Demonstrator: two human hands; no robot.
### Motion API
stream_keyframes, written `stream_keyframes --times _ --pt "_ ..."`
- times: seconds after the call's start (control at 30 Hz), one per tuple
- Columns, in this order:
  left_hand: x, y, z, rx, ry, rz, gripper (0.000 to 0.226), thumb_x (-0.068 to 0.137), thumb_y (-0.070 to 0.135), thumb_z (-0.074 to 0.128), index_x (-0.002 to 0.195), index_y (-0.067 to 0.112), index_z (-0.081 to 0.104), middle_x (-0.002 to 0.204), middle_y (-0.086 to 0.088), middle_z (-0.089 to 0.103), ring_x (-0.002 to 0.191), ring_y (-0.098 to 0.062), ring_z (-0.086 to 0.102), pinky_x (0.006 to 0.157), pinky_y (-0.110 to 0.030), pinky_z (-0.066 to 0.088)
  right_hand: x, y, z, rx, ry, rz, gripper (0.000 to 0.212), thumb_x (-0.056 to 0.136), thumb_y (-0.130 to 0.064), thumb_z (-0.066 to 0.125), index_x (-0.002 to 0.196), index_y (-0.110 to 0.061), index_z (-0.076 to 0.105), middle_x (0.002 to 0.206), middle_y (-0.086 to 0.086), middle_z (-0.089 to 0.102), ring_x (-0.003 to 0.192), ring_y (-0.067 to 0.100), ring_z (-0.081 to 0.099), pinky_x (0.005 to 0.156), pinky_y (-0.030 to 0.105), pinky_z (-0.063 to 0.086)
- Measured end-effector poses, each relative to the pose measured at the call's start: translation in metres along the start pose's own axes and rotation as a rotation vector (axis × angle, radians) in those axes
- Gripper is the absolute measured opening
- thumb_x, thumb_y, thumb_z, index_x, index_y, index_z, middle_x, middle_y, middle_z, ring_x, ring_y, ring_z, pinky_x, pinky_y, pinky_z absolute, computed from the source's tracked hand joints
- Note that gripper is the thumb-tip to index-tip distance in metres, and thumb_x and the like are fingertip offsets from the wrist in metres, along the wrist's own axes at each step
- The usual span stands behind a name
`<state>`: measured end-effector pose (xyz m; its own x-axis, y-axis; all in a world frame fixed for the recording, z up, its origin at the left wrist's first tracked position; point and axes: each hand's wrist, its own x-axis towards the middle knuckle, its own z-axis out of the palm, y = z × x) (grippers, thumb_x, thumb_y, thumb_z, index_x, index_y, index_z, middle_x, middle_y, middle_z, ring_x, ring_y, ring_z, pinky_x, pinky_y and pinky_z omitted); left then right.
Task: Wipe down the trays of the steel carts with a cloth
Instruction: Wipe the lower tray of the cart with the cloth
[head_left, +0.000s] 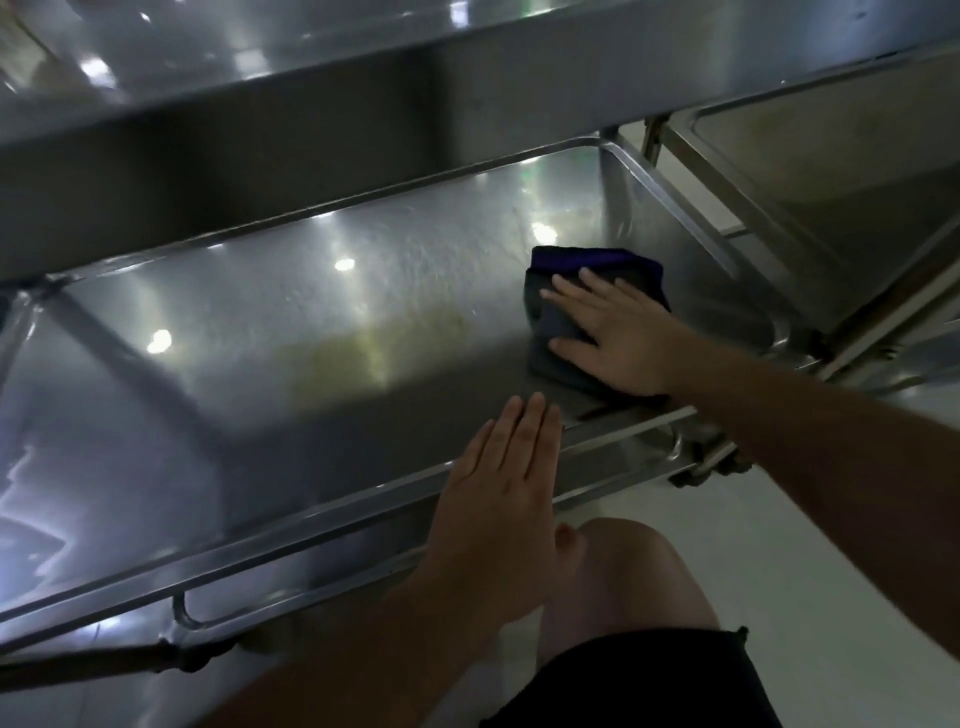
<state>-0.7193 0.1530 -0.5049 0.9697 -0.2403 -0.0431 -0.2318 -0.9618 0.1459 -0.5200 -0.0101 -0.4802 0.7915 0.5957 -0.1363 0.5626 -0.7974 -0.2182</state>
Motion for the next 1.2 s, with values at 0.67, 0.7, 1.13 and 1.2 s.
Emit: stream_keyframes --times 0.67,0.7,1.13,1.2 --pt "-0.06 -0.164 -0.074 -0.131 0.059 -0.29 0.047 0.095 0.04 0.048 0.133 0.018 0.066 0.133 -0.004 0.065 0.121 -0.027 0.061 0.108 -0.042 0.047 0.027 0.042 -0.01 0.03 0.161 0.439 0.074 0.101 -0.068 0.03 0.163 -0.027 0.025 0.171 0.004 0.022 0.156 0.034 0.018 0.125 0.056 0.017" --pt "-0.074 -0.179 -0.072 -0.067 0.066 -0.342 0.046 0.098 0.039 0.045 0.133 0.018 0.066 0.135 -0.005 0.065 0.122 -0.03 0.06 0.109 -0.045 0.046 0.033 0.039 -0.009 0.049 0.158 0.546 0.077 0.101 -0.067 0.027 0.164 -0.025 0.021 0.173 0.003 0.016 0.158 0.033 0.011 0.126 0.057 0.012" --pt "-0.126 -0.232 -0.046 -0.079 0.238 -0.718 0.046 0.109 0.041 0.043 0.149 0.021 0.052 0.159 -0.004 0.049 0.146 -0.029 0.044 0.116 -0.055 0.038 0.009 -0.108 0.027 -0.004 0.041 -0.208 0.084 0.093 -0.081 0.025 0.163 -0.035 0.025 0.17 -0.017 0.016 0.158 0.009 0.009 0.128 0.037 0.011" --pt "-0.128 -0.232 -0.045 -0.085 0.238 -0.703 0.047 0.109 0.042 0.042 0.15 0.021 0.051 0.16 -0.004 0.048 0.147 -0.029 0.043 0.119 -0.054 0.037 0.016 -0.074 0.017 -0.019 0.106 -0.027 0.08 0.096 -0.074 0.036 0.162 -0.029 0.032 0.17 -0.004 0.026 0.158 0.021 0.02 0.127 0.045 0.017"
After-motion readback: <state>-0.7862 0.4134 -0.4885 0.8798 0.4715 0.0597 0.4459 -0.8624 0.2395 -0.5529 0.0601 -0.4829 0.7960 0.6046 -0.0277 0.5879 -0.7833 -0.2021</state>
